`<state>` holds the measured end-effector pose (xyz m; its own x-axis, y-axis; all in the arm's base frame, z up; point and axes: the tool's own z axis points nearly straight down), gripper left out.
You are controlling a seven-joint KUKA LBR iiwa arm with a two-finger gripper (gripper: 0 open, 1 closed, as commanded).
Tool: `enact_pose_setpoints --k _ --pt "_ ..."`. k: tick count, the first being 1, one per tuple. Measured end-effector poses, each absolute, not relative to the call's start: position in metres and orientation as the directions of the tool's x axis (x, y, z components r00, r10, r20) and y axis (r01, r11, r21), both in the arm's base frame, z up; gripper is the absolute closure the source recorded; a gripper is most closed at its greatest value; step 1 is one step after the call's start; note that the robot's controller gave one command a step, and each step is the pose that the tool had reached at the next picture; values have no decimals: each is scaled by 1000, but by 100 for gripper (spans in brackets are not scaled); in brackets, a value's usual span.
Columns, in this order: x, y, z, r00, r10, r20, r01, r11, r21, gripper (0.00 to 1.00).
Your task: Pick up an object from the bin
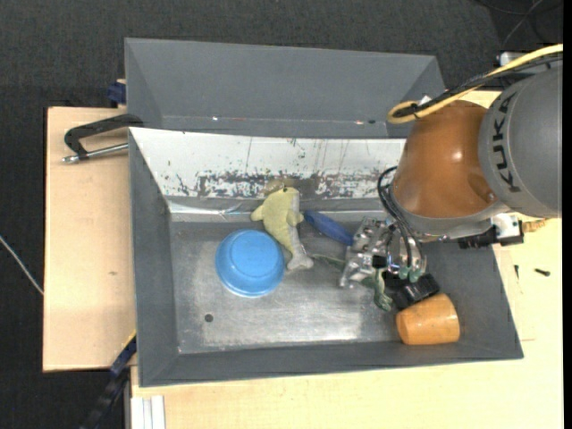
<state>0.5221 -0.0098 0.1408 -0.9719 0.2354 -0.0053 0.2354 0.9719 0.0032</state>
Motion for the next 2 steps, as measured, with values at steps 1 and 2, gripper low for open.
enact_pose_setpoints --k 1,2 --pt "524 -9 174 -972 234 -7 234 972 3 100" --pt "525 -8 198 -973 232 -7 232 973 3 100"
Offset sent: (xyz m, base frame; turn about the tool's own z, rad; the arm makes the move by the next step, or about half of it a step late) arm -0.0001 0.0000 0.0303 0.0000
